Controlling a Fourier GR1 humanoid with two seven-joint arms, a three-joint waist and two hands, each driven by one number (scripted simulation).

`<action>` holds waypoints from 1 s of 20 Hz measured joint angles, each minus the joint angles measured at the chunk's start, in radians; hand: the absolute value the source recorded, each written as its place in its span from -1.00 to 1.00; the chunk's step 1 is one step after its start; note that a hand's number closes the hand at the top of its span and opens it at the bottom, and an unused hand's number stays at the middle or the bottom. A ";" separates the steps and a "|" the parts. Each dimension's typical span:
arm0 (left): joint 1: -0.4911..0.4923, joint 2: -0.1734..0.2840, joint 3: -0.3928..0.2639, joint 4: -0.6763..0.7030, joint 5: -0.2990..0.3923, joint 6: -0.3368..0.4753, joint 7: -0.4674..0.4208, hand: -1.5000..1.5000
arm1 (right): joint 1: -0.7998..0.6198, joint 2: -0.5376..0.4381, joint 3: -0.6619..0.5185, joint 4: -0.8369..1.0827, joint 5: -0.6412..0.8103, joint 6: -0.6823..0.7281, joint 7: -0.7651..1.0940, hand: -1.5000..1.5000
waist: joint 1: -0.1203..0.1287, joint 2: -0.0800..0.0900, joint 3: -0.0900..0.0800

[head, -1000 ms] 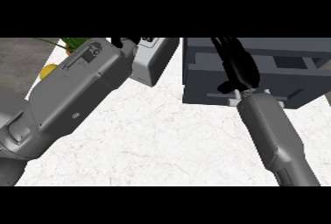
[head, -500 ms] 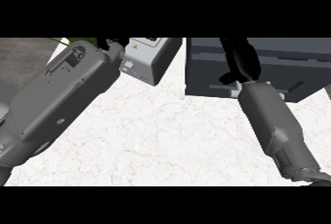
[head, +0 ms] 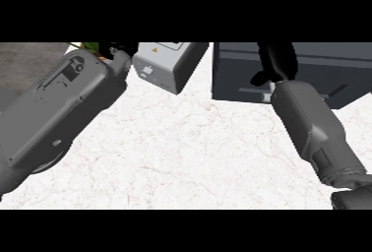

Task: Pick up the can, place it into the drawer and close the drawer

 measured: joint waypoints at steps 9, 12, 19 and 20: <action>0.012 0.045 0.008 -0.067 -0.013 -0.005 0.050 -1.00 | -0.093 -0.045 -0.017 0.117 0.016 0.028 0.016 -1.00 | 0.015 0.019 0.010; 0.023 0.053 0.008 -0.094 -0.018 -0.002 0.058 -1.00 | -0.111 -0.051 -0.030 0.145 0.003 0.061 -0.015 -1.00 | 0.018 0.020 0.012; 0.046 0.051 0.001 -0.132 -0.026 0.010 0.066 -1.00 | -0.134 -0.046 -0.185 0.161 -0.164 0.176 -0.181 -1.00 | 0.009 0.019 0.013; 0.051 0.054 0.000 -0.137 -0.027 0.010 0.066 -1.00 | -0.135 -0.045 -0.216 0.160 -0.197 0.193 -0.201 -1.00 | 0.009 0.017 0.012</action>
